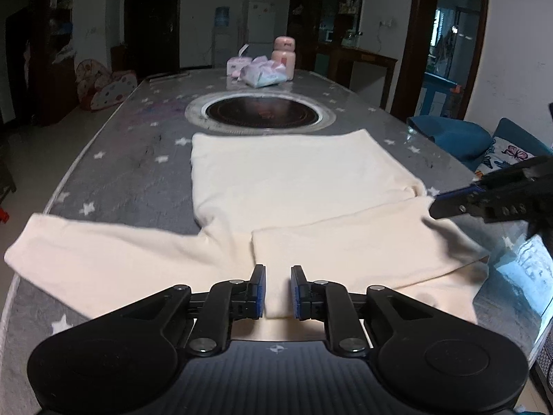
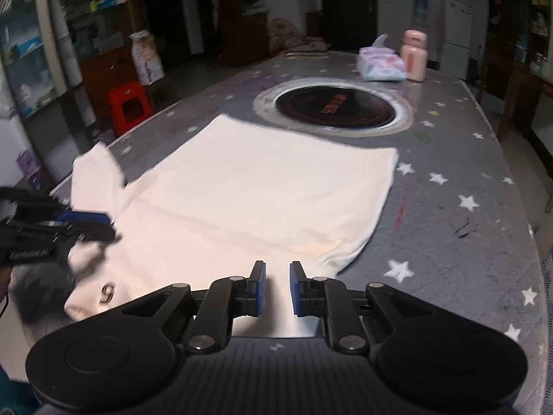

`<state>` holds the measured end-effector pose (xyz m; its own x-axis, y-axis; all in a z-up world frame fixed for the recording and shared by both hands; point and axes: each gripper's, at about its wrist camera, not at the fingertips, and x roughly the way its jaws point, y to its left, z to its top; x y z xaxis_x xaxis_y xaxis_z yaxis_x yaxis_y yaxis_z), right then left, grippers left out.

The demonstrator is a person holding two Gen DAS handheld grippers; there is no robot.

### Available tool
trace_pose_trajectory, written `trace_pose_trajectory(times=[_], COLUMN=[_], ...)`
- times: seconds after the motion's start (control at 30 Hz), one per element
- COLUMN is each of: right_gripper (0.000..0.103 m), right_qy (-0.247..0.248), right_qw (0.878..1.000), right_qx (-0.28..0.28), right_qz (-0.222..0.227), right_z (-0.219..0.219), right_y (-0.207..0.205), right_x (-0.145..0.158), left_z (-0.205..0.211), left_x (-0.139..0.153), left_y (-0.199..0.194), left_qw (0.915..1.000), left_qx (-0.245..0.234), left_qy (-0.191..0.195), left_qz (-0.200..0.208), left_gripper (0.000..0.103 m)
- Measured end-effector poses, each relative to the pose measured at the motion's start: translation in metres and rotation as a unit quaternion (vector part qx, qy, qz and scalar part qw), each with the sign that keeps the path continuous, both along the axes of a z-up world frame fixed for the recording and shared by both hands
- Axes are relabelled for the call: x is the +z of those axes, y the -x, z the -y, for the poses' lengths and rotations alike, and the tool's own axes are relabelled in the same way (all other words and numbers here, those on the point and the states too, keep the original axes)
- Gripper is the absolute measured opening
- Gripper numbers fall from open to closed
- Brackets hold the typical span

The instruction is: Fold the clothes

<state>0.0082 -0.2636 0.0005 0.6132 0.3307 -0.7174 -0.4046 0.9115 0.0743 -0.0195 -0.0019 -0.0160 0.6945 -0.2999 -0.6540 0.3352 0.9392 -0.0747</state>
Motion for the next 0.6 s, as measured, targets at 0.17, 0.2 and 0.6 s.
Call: trace_pose_trajectory(times=[0.17,0.2,0.6], right_gripper=[0.015,0.016,0.024], right_qy=[0.012,0.003,0.015], right_qw=[1.0,1.0,0.997], right_qx=[0.003,0.007,0.072], right_qz=[-0.003,-0.004,-0.013], right_z=[-0.01,-0.012,-0.053], right_y=[0.008,0.011,0.022], right_x=[-0.006,-0.005,-0.012], left_z=[-0.013,-0.017,-0.081], left_x=[0.003,0.003,0.003], left_y=[0.004,0.003,-0.005], left_qw=[0.9997,0.9995,0.9876], left_qx=[0.021,0.03,0.155], left_qy=[0.001,0.001,-0.007], left_qz=[0.009,0.009,0.021], left_gripper=[0.028,0.028,0.036])
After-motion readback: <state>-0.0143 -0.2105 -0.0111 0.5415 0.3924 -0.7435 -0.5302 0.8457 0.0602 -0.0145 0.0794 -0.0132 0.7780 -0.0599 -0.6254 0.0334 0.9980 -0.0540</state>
